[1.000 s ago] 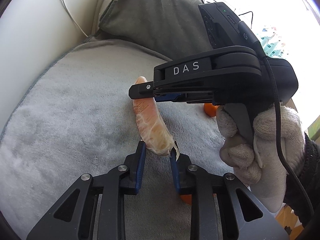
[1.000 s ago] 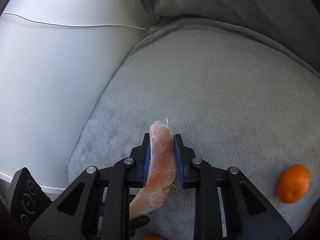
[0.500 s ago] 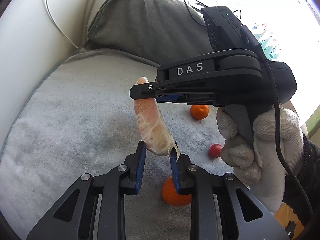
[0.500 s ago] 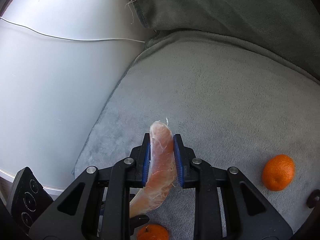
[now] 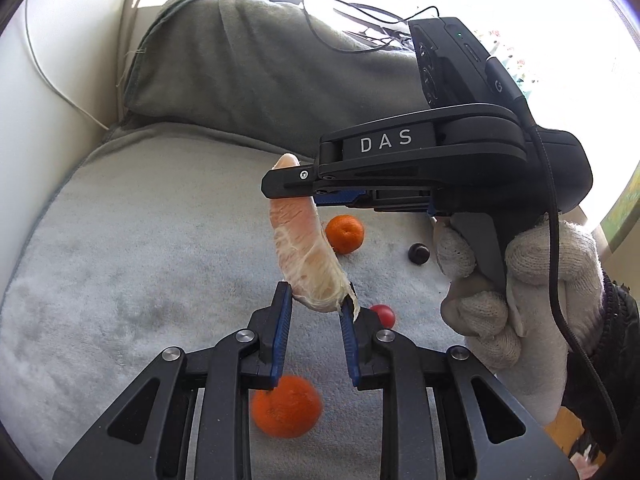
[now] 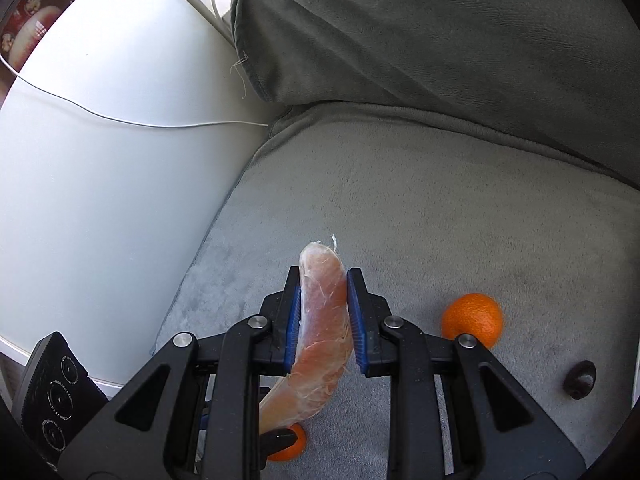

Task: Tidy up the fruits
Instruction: 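Carry the peeled segment into the floral plate and open the right gripper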

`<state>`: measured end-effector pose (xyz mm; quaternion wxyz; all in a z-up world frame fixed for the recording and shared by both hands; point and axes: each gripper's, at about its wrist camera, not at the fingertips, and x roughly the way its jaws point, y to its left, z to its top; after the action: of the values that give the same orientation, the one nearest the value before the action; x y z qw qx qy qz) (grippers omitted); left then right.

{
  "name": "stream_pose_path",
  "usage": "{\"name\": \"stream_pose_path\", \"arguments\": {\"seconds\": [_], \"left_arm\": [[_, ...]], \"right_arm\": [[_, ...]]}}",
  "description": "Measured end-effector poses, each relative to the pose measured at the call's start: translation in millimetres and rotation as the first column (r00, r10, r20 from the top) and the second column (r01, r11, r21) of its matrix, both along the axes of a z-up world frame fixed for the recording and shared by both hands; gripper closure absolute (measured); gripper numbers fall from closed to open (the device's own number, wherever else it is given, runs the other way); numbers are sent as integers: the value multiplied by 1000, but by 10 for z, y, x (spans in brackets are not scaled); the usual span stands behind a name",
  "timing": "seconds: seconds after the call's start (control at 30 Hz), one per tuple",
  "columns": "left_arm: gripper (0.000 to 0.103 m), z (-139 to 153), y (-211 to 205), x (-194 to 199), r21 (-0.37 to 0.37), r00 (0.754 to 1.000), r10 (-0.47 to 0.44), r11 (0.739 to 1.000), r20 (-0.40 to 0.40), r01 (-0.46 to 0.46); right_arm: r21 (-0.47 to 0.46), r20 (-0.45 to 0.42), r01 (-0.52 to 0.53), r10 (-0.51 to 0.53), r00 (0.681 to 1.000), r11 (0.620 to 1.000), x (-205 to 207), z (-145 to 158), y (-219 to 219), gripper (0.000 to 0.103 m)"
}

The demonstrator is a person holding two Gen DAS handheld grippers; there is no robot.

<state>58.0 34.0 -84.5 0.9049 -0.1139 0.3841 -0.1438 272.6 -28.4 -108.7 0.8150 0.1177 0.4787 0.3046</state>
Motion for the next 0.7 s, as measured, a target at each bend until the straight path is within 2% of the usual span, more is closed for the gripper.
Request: {"name": "stream_pose_path", "arguments": {"seconds": [0.7], "left_arm": [[81, 195, -948, 469, 42, 982, -180, 983, 54, 178]], "right_arm": [[57, 57, 189, -192, 980, 980, -13, 282, -1291, 80]]}}
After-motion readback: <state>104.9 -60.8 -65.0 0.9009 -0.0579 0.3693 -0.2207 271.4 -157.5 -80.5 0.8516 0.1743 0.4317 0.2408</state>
